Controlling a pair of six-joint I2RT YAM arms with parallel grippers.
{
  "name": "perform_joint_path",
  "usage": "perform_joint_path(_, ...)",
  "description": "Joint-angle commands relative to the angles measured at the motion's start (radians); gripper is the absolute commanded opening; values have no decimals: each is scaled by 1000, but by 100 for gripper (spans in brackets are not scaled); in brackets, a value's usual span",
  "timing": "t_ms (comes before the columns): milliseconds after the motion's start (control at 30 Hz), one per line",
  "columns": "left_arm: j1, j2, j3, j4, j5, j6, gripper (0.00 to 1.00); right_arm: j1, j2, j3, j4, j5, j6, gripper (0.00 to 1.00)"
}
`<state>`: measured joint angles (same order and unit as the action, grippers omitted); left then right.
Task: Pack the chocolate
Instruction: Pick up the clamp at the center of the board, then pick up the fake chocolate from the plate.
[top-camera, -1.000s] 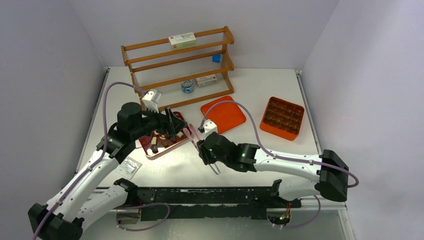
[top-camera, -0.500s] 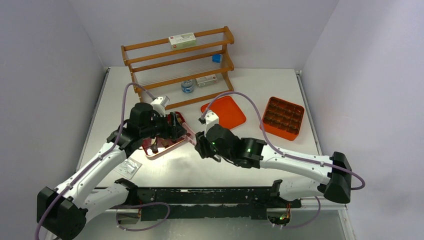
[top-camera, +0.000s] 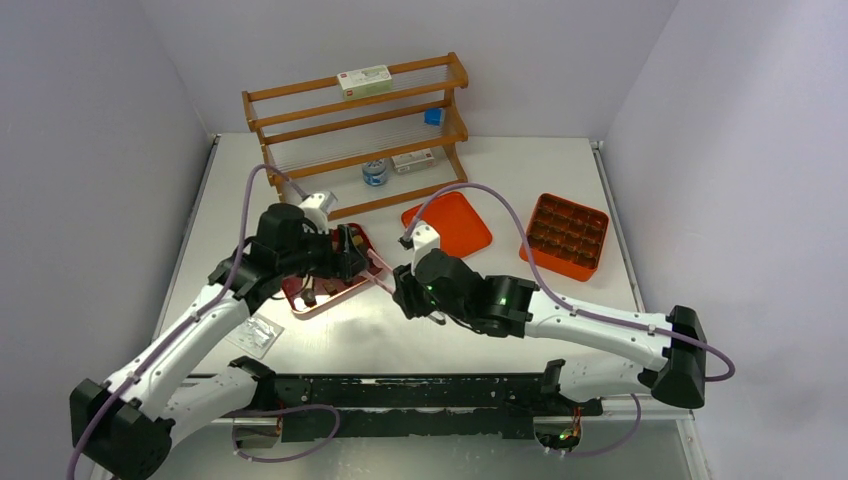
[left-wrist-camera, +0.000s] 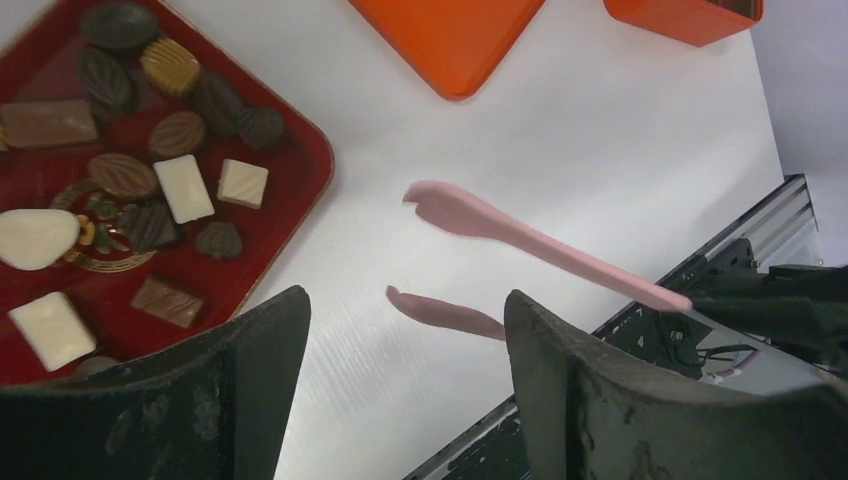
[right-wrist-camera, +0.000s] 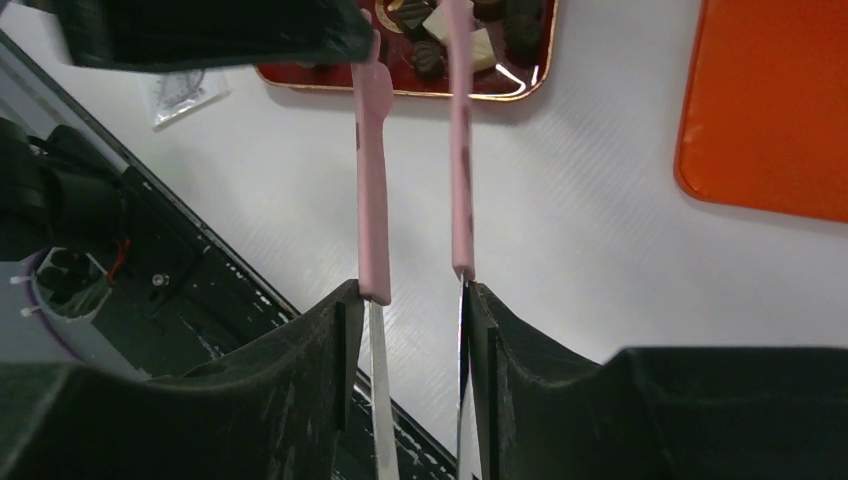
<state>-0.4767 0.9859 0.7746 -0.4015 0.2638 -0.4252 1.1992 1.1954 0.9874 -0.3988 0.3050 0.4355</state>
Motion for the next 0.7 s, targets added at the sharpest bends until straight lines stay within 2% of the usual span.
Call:
perform_joint_path(0, 6, -91, 102, -86, -87, 45, 79, 0, 27, 16, 12, 39, -18, 45)
perform_joint_path(67, 6, -129, 137, -110, -134, 61, 83, 1, 46, 17, 19, 36, -18, 45)
perform_joint_path(133, 6, -174, 160, -121, -189, 82, 93, 0, 64, 24, 25, 35, -20, 45)
perform_joint_path(200, 6, -226, 158, -121, -253, 108, 97, -1, 86, 36, 29, 28, -20, 45)
perform_joint_path(467, 6, -429, 87, -121, -434, 218, 97, 0, 206, 138, -25, 25, 30, 45)
perform_joint_path(667, 6, -515, 50, -107, -515, 232, 97, -5, 319, 240, -90, 40, 70, 45)
